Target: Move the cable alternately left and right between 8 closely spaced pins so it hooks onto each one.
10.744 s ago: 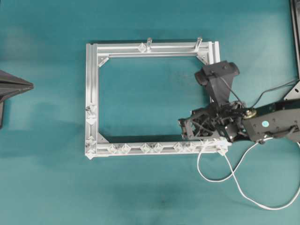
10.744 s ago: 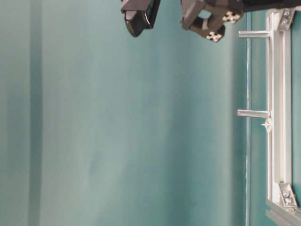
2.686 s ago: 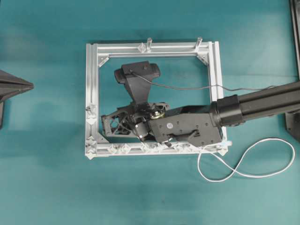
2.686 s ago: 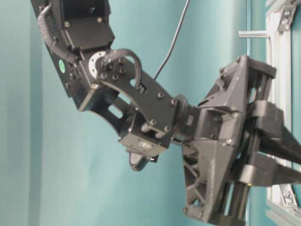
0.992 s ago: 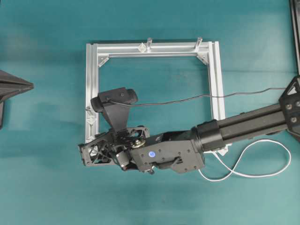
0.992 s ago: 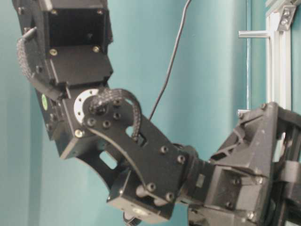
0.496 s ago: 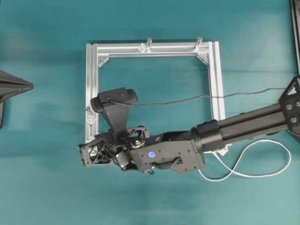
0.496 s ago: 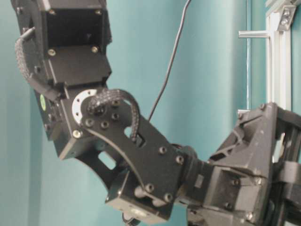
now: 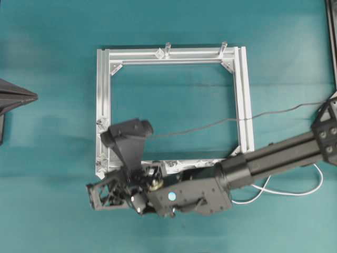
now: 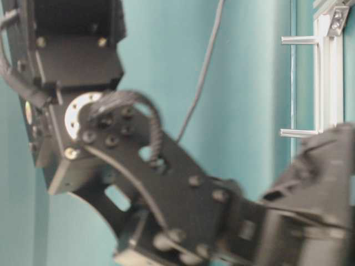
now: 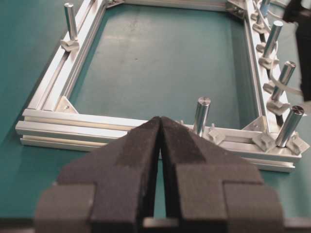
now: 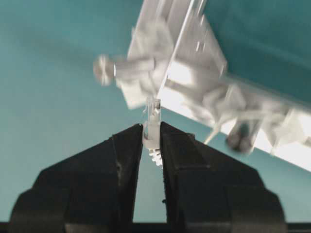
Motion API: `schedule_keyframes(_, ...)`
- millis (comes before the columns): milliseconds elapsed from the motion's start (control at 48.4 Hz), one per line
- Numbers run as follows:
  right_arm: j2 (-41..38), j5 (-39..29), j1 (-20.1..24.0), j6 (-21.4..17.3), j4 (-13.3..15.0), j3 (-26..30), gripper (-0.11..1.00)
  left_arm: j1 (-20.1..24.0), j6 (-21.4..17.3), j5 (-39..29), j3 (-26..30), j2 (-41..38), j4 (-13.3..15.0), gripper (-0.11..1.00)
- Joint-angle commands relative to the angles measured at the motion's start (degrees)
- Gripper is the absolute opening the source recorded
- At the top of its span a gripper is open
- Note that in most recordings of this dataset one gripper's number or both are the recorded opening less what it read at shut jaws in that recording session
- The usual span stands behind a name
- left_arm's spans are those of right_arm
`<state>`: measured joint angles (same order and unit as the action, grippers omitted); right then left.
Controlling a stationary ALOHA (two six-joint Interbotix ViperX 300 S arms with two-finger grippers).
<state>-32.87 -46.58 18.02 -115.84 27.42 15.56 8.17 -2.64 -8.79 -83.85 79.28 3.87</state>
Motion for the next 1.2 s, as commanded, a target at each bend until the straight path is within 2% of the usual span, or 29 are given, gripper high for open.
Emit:
schedule_keyframes(0,1.05,0.35,1.32,-0.35,0.09,1.76,0.17,-0.09,0.26,0.18,1.05,-0.35,-0.18,0.00)
schedule_keyframes(579,0.18,0.53,2.64,-1.05,0.09,3.43,0.17,-0.09,0.26,0.26,1.05,-0.35,-0.18,0.00)
schedule_keyframes(1178,-10.02,5.54,0.18,-0.09,1.85,20.48,0.17,-0.09,0.26,0.26,1.05,-0.35,-0.09,0.00)
